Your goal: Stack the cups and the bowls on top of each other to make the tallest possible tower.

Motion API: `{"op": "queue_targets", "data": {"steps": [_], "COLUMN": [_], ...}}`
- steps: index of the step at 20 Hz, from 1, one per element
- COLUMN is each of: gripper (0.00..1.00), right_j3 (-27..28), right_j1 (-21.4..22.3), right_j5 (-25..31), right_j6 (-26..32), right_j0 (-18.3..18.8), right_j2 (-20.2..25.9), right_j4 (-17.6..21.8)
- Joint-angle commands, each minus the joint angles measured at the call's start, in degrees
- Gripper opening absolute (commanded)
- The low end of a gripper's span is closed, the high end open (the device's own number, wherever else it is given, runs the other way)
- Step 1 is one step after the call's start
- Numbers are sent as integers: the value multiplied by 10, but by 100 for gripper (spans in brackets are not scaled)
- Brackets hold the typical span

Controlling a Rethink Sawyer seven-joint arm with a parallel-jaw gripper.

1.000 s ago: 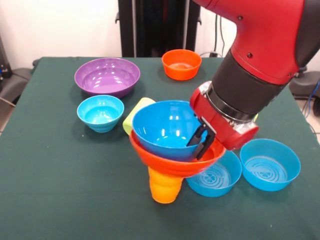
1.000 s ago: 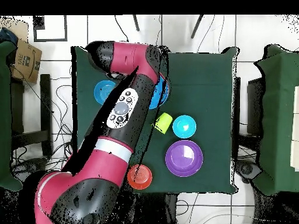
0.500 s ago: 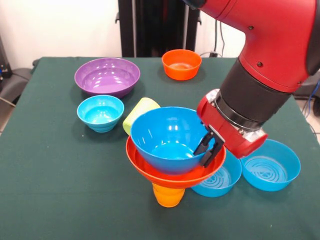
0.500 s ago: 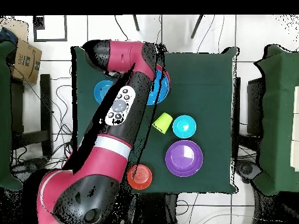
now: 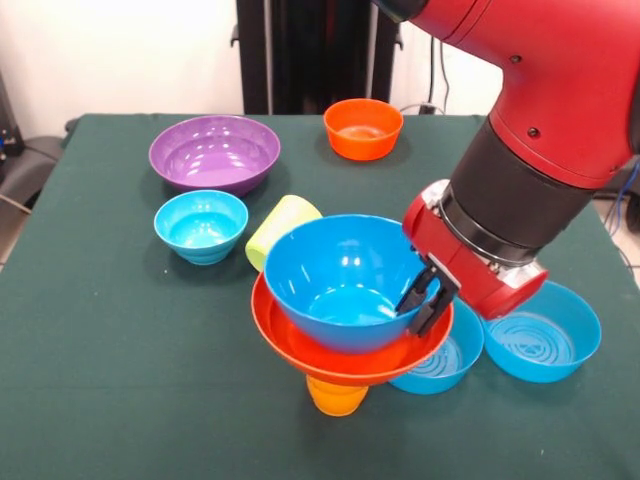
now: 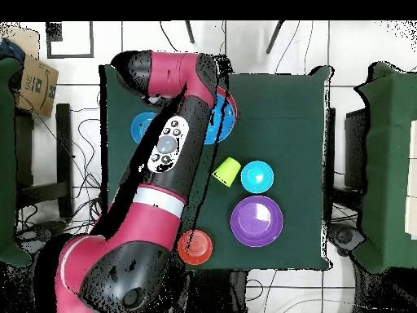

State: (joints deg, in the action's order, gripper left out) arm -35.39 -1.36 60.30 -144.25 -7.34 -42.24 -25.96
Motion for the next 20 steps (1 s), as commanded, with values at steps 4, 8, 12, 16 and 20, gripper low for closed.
{"op": "queue_targets", "data": {"steps": [4, 8, 12, 16, 20], "gripper": [0, 100, 100, 100, 100], "right_j3": [13, 13, 15, 17, 17], "right_j1": [11, 11, 10, 8, 9], "right_j5": [71, 74, 65, 67, 69], "right_j6": [-60, -49, -48, -43, -38], "right_j0": [11, 11, 10, 12, 13], "right_j2": [50, 52, 48, 48, 49], "right_j4": [-9, -6, -2, -1, 0]}}
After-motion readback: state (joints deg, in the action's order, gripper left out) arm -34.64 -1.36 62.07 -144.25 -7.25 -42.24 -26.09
